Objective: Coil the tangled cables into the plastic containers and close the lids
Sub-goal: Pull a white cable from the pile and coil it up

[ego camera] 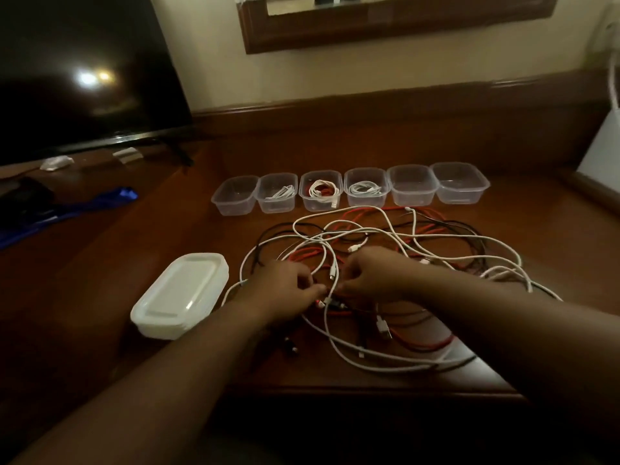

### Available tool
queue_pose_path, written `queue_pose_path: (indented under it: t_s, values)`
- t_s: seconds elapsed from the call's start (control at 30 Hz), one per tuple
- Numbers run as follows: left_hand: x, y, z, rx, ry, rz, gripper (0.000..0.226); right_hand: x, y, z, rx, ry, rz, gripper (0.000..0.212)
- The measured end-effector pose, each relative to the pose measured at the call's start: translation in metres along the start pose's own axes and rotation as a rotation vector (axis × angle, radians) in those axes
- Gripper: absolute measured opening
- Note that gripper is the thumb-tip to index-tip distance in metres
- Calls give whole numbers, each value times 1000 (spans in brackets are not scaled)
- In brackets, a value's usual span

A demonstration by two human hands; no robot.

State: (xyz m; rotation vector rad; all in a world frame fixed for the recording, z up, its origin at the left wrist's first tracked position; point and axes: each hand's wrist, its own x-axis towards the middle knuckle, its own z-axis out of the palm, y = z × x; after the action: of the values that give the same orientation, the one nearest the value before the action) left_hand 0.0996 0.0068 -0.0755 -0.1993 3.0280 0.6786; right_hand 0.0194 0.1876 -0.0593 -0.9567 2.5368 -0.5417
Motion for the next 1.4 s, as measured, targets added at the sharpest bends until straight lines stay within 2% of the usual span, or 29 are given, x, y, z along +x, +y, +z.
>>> queue_pose_path:
  t_s: [0.13,0.23,0.3,0.47,0.57,0.67,0.83,0.93,1.07,1.2,1.3,1.4]
  values:
    - [-23,10,17,5,-62,3,15,-31,-6,16,-10,-44,10,14]
    - [-29,20,21,88,-42,11,10,-51,-8,19,11,-33,18,13]
    - [-30,26,22,42,-24,-14,7,-64,-7,22,30,-2,-6,17]
    - [-23,37,16,-514,84,-148,5,-86,-5,30,3,-51,-94,21]
    - [-21,49,6,-888,181,-190,11,-90,-2,28,66,173,-94,7]
    - [-19,53,-2,-1028,274,-181,5,-93,-3,21,217,337,-95,29]
    - [-16,54,-7,-947,328,-71,17,-94,-10,8,210,350,-127,9]
    - [-18,51,-5,-825,345,-8,19,-96,-13,2,312,214,-109,15]
    - [-24,46,0,-677,193,66,13,-88,-11,-4,324,247,-39,18]
    - [-19,35,5,-429,39,61,9,-76,-8,-1,211,239,14,18]
    - [-4,22,9,-341,101,9,14,-66,-7,7,121,199,36,20]
    - [14,14,11,-162,223,-33,9,-60,-7,13,70,144,49,23]
